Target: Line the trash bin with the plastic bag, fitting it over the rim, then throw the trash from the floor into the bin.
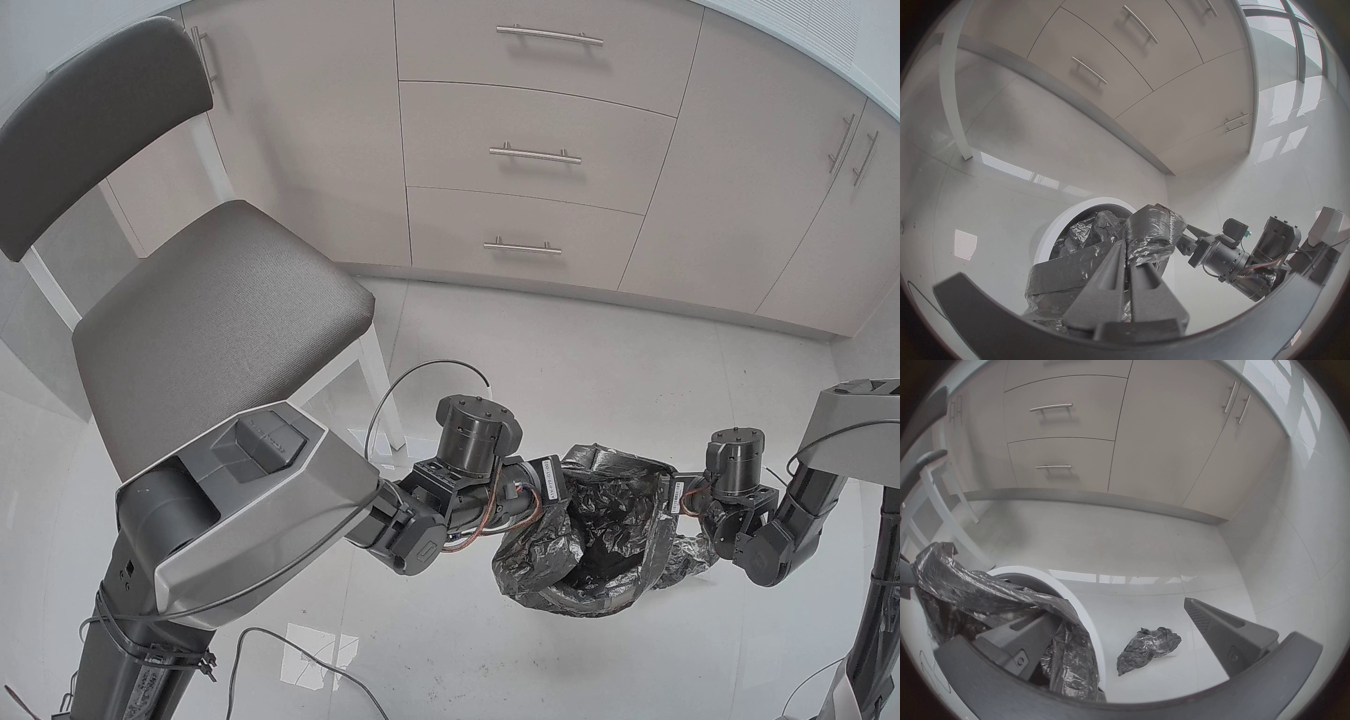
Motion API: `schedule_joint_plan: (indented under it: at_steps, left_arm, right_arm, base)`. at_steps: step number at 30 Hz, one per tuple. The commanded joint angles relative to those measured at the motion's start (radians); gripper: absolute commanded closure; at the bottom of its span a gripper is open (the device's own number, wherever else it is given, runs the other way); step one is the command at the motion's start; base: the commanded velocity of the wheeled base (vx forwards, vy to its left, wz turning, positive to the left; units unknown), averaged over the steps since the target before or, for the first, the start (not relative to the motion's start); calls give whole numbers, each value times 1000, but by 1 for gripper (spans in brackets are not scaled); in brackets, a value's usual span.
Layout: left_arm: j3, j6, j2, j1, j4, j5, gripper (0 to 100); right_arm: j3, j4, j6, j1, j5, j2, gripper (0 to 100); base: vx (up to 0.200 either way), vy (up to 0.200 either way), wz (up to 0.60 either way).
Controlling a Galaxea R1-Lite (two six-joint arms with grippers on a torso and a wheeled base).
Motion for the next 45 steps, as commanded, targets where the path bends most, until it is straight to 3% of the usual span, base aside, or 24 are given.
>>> schedule_joint_plan:
  at_steps: [1, 15, 22, 31, 32, 37, 45]
  left_arm:
    - [-10, 17, 33, 1, 1, 0, 100]
    - [-12, 58, 56, 6, 2, 7, 100]
    - [-12, 77, 52, 7, 2, 15, 100]
    - [-15, 121, 56, 6, 19, 63, 100]
    - [-24, 130, 56, 6, 37, 69, 0]
    - [-70, 179, 79, 10, 83, 172, 0]
    - [-76, 198, 76, 23, 87, 190, 0]
  right_arm:
    - [-8, -23, -11, -17, -16, 48, 0]
    - [-47, -32, -9, -28, -18, 86, 0]
    - [-73, -146, -40, -20, -16, 163, 0]
    - [-113, -170, -49, -25, -18, 177, 0]
    - [-123, -170, -49, -25, -21, 177, 0]
    - [-166, -164, -54, -12, -42, 175, 0]
    - [-171, -167, -51, -2, -42, 174, 0]
  base:
    - [0, 0, 0]
    - [0, 0, 0]
    - [0, 0, 0]
    - [0, 0, 0]
    - [0, 0, 0]
    - [0, 0, 0]
    - [0, 0, 0]
